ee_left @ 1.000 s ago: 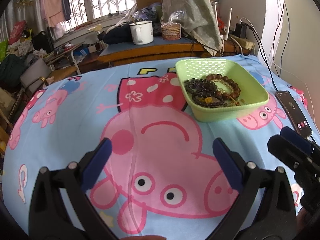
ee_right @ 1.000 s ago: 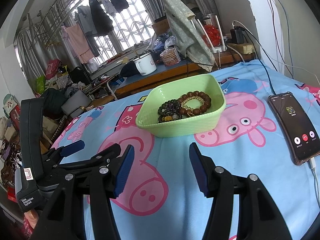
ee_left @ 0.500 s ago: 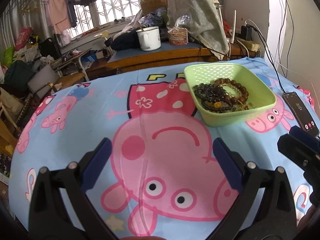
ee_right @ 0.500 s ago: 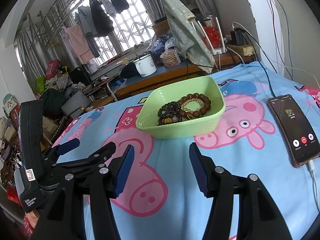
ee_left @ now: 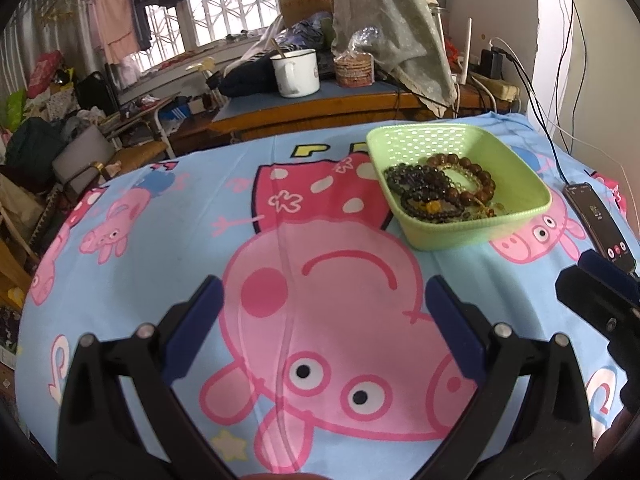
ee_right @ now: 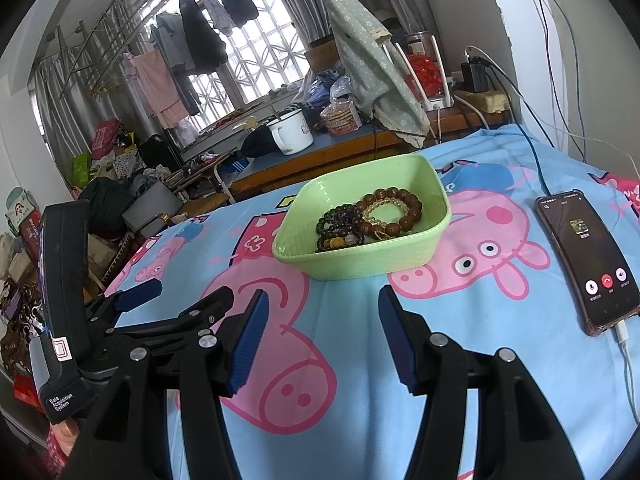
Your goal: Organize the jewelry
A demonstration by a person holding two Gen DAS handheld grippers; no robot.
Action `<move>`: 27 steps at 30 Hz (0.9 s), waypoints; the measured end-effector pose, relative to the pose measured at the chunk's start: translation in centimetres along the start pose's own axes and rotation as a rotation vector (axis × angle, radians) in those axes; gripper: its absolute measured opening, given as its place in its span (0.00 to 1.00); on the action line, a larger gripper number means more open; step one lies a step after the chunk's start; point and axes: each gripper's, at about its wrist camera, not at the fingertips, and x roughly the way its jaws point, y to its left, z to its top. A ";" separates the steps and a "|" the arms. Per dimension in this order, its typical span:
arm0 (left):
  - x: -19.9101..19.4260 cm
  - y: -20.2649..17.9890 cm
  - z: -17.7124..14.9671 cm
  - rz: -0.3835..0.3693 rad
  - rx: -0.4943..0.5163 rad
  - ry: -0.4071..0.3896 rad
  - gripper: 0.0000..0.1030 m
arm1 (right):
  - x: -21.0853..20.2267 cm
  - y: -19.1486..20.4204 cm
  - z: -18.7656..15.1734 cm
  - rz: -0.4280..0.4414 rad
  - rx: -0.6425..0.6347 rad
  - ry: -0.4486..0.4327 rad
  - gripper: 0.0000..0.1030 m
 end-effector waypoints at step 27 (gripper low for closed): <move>0.3 -0.6 0.0 -0.031 0.007 0.026 0.94 | -0.1 0.0 0.1 0.000 0.003 -0.003 0.27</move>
